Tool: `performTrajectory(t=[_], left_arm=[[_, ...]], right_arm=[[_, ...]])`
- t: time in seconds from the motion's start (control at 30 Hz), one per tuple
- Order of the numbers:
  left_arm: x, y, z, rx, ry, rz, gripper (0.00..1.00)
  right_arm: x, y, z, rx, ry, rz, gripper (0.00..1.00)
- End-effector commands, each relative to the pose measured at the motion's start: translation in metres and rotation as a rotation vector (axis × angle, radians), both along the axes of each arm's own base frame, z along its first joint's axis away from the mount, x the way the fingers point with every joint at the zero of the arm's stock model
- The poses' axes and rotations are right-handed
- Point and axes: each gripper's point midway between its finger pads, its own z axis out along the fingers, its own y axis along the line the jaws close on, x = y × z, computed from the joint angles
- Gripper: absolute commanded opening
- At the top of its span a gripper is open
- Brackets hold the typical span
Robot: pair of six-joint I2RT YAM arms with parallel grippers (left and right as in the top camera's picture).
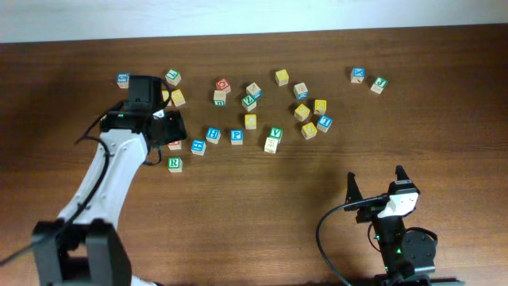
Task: Spell out ICRA
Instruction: 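Move the left gripper over the red-lettered I block, then lower the left gripper and grasp the red I block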
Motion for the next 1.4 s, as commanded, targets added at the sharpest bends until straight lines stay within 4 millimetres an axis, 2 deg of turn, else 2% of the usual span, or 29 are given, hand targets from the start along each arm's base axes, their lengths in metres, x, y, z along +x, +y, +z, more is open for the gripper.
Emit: performTrajectory(t=[0.0,0.13,0.27,0.33,0.37,0.47,0.67,1.03,1.13,1.37], left_arm=[[0.008,-0.002,-0.027,0.016,0.037,-0.058,0.71],[0.021,-0.002,-0.044,0.033,0.030,-0.075,0.70],[0.021,-0.001,-0.069,0.074,0.085,-0.164,0.70],[0.023,-0.001,-0.074,0.077,0.087,-0.165,0.70],[0.023,-0.001,-0.076,0.077,0.087,-0.165,0.70],[0.026,-0.001,-0.075,0.078,0.076,-0.164,0.62],[0.022,0.000,-0.091,0.077,0.115,-0.166,0.62],[0.021,-0.001,-0.095,0.074,0.129,-0.167,0.43],[0.017,-0.001,-0.102,0.074,0.154,-0.168,0.46],[0.020,-0.001,-0.105,0.074,0.146,-0.168,0.38]], right_arm=[[0.000,-0.002,-0.002,0.003,0.003,-0.011,0.98],[0.000,-0.002,-0.002,0.003,0.003,-0.011,0.98],[0.000,-0.002,-0.002,0.003,0.003,-0.011,0.98],[0.000,-0.002,-0.002,0.003,0.003,-0.011,0.98],[0.000,-0.002,-0.002,0.003,0.003,-0.011,0.98],[0.000,-0.002,-0.002,0.003,0.003,-0.011,0.98],[0.000,-0.002,-0.002,0.003,0.003,-0.011,0.98],[0.000,-0.002,-0.002,0.003,0.003,-0.011,0.98],[0.000,-0.002,-0.002,0.003,0.003,-0.011,0.98],[0.000,-0.002,-0.002,0.003,0.003,-0.011,0.98]])
